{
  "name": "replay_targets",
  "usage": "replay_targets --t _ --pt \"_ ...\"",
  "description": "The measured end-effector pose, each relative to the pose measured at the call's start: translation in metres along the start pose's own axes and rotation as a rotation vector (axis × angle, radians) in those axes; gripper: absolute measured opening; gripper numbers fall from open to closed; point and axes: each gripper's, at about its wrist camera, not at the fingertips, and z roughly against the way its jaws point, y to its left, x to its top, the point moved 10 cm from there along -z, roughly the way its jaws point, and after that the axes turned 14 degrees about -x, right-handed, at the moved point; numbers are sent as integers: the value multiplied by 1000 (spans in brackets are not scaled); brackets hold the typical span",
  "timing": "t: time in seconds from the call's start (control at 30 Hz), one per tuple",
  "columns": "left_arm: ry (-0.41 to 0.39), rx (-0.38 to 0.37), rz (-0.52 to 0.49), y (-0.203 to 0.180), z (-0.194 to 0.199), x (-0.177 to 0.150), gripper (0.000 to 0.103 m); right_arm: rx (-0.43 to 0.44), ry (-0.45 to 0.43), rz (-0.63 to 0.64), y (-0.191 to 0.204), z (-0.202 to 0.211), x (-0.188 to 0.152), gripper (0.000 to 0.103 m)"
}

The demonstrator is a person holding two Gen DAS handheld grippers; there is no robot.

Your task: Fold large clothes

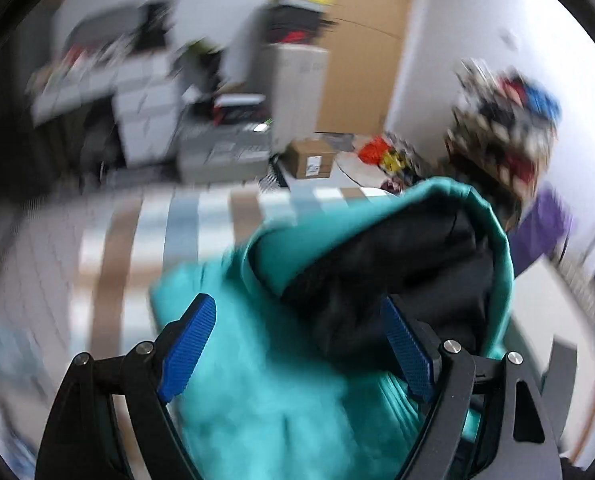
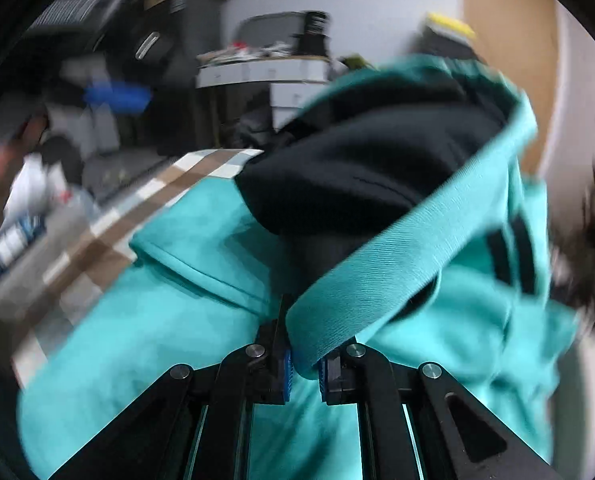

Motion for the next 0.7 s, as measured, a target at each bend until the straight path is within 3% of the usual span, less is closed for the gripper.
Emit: replay_targets --t 0.07,0.17,0.3,0.37,0.43,0.47,0.5,0.53,0.57,0.6,0.67,0.7 --pt "39 63 -113 -8 -20 26 81 16 15 -29 2 0 -3 11" --pt "219 54 -293 -29 -76 46 81 26 14 -68 -6 1 0 11" --pt "311 77 -397 -42 -120 52 81 70 56 -145 -17 -8 -1 11" --pt "341 30 -405 -48 -130 51 81 77 60 -156 -18 -11 0 11" --pt "351 -76 -346 -53 -139 51 81 87 61 -178 -22 -11 0 11" --pt "365 -78 -325 -54 -141 49 78 89 61 -186 -23 -11 0 11" --pt "385 -81 -315 -53 -148 47 58 90 60 -192 -23 -10 0 11" --pt "414 -74 -312 -51 -153 42 22 94 58 -201 -25 -9 1 11" --pt "444 -59 -300 -49 -155 37 9 96 58 -209 -23 -9 2 11" --pt "465 -57 -266 -49 -154 34 7 107 68 -230 -22 -10 1 11" --pt "499 -160 -69 -48 -145 29 4 138 102 -282 -20 -14 -1 13" --pt "453 -153 -25 -46 -134 38 3 132 113 -293 -21 -16 -1 13"
